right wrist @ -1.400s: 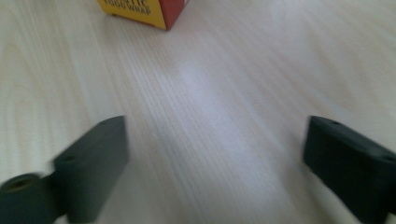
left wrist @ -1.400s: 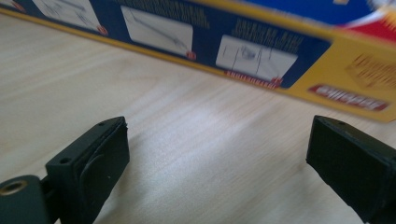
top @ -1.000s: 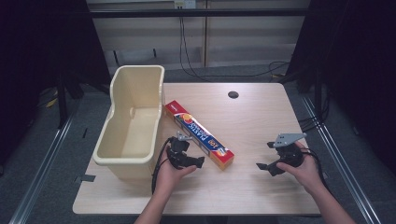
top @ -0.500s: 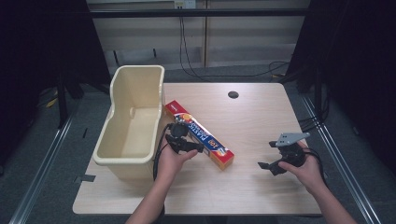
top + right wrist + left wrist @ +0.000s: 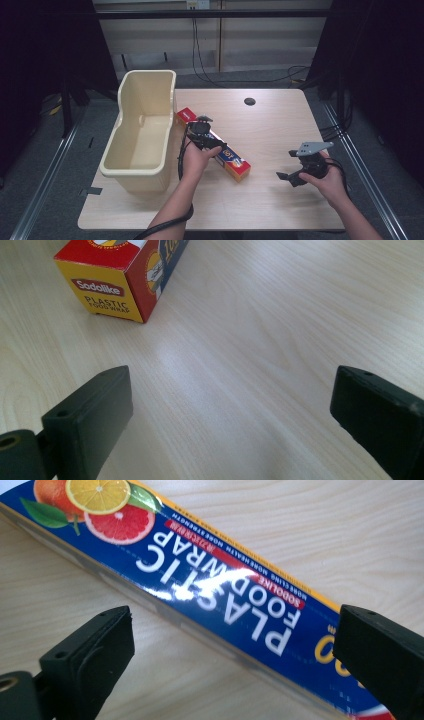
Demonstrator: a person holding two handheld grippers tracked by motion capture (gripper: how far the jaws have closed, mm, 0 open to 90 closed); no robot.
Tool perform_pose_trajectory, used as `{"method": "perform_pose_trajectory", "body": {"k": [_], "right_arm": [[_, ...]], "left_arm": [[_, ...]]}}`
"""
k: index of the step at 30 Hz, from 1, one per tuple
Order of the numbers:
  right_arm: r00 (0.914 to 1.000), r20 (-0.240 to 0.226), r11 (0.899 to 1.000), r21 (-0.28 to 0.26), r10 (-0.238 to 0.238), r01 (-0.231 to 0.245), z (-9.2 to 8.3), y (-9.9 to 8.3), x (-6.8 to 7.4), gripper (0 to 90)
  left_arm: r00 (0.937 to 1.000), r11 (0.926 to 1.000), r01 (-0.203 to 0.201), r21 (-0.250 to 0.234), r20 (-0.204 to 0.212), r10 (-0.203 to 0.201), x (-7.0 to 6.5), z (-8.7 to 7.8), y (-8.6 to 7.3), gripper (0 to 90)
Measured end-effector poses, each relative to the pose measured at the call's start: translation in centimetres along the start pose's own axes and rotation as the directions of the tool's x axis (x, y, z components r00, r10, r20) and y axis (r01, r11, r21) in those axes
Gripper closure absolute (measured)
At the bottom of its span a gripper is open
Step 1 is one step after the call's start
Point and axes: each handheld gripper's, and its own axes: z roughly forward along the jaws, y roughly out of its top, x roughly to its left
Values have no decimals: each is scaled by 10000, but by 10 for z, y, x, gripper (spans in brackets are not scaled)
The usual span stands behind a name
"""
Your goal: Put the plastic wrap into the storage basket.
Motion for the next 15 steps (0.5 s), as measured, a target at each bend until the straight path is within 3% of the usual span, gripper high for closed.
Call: {"method": "perform_pose_trajectory", "body": {"k": [5,11,15], "right_arm": [[10000,34,10000,-56,56,-56,1,0,0,32],[9998,17,9996,-161,218,-218,0,0,0,33],[9997,6,9994,-219,259,-259,-1,0,-1,32]], "left_arm": [[9989,9990,446,-20,-111,-446,-1,6,7,8],[9975,9978,654,-82,-274,-656,-4,15,10,0],[9957,9977,678,-67,-633,-681,-4,17,11,0]]}}
